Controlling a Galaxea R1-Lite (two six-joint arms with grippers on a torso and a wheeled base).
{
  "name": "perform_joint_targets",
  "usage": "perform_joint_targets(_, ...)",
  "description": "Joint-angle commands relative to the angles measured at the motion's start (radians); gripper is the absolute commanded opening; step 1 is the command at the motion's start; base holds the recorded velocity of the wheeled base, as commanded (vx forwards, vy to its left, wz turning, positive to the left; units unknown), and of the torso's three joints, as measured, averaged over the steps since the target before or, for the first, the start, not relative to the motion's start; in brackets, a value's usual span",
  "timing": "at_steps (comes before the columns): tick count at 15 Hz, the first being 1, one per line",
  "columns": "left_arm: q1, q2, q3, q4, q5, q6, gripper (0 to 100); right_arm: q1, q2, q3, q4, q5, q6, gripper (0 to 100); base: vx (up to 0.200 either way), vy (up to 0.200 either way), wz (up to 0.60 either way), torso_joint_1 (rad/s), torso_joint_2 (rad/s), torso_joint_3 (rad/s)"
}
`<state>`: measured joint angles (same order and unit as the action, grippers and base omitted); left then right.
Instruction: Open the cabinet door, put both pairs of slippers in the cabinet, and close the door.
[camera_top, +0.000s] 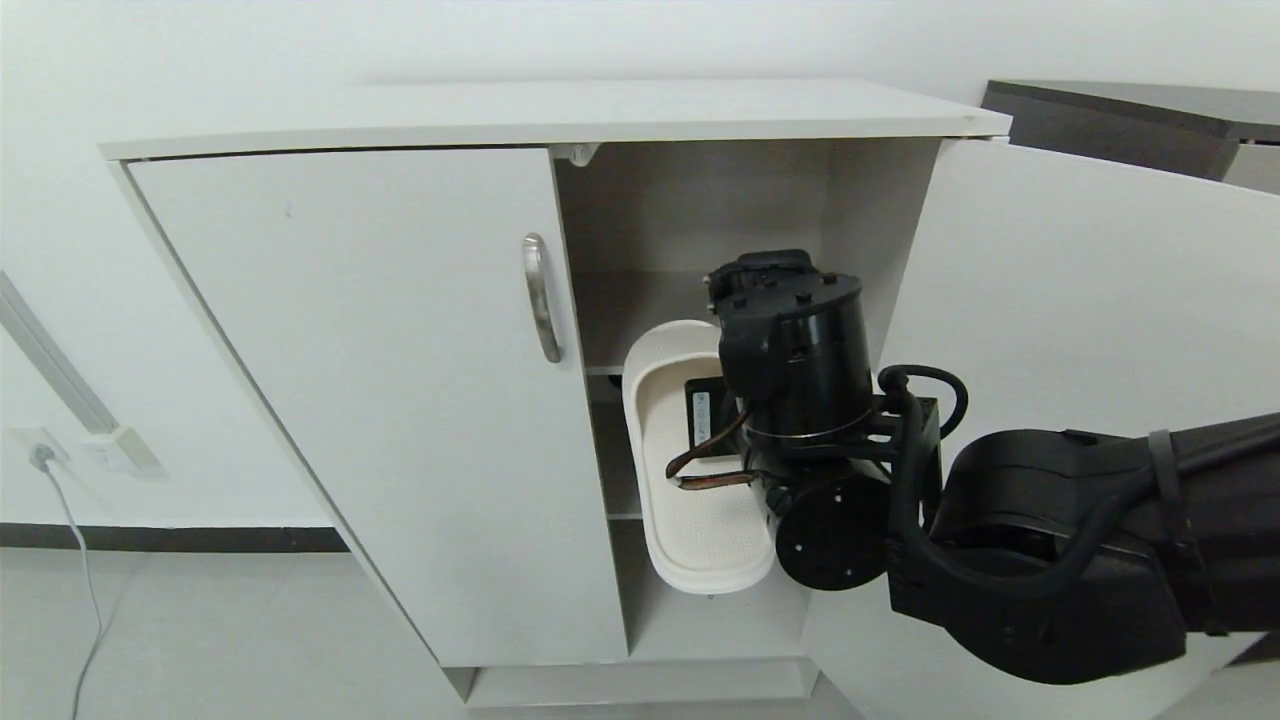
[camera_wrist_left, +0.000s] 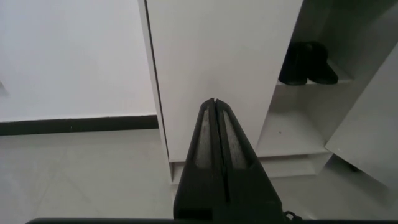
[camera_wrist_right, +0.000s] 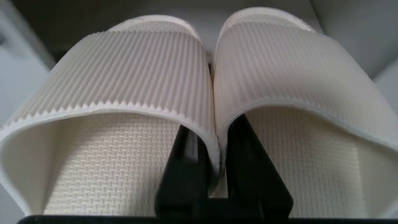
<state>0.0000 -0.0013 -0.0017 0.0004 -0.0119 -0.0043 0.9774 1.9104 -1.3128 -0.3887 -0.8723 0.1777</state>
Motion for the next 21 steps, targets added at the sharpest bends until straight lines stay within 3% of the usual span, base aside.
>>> perform_joint_targets(1, 0.0, 0.001, 0.0, 0.0, 0.0, 0.0, 0, 0.001, -0.001, 0.001, -0.001, 0.0, 0.0, 0, 0.2, 0.0, 0.0, 0.012, 0.0, -0.002)
perform_joint_targets(6, 0.0, 0.001, 0.0, 0.0, 0.0, 0.0, 0, 0.001, 0.009, 0.0, -0.007, 0.003, -0.007, 0, 0.2, 0.0, 0.0, 0.006, 0.0, 0.005)
perform_joint_targets(13, 0.0, 0.001, 0.0, 0.0, 0.0, 0.0, 0, -0.051, 0.084, -0.135, 0.002, 0.046, -0.038, 0, 0.0, 0.0, 0.0, 0.0, 0.0, 0.0)
perform_joint_targets(21, 0.0, 0.001, 0.0, 0.0, 0.0, 0.0, 0, -0.131, 0.197, -0.356, 0.126, 0.107, -0.021, 0, 0.0, 0.0, 0.0, 0.0, 0.0, 0.0)
